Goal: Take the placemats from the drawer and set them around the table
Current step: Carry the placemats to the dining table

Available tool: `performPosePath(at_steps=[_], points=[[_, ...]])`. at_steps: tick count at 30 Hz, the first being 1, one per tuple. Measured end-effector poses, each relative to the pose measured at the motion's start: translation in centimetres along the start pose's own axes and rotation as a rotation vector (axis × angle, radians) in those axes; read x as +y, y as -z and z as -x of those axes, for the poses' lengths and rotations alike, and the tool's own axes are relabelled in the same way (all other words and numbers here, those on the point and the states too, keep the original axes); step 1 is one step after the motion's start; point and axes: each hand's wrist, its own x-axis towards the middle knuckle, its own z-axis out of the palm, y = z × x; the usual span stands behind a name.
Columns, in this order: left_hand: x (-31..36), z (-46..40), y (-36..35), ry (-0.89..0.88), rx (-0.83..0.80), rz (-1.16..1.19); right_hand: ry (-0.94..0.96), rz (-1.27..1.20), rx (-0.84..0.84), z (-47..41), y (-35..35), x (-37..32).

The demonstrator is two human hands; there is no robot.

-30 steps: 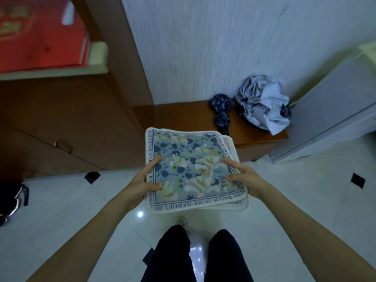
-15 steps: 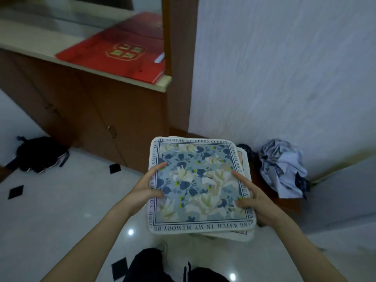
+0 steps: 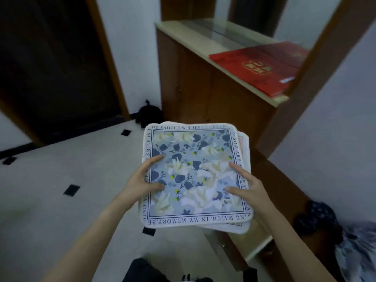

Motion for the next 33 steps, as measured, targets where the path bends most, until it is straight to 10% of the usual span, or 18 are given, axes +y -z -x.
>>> performPosePath(at_steps=[19, 33], points=[[-7.2, 14.9, 36.3, 0.091, 0.735, 0.009, 0.128, 0.263, -0.507, -10.8, -43.4, -2.3], [-9.4, 5.7, 56.9, 0.166, 1.099, 0.097, 0.166, 0.294, -0.79, -31.6, -69.1, -7.4]])
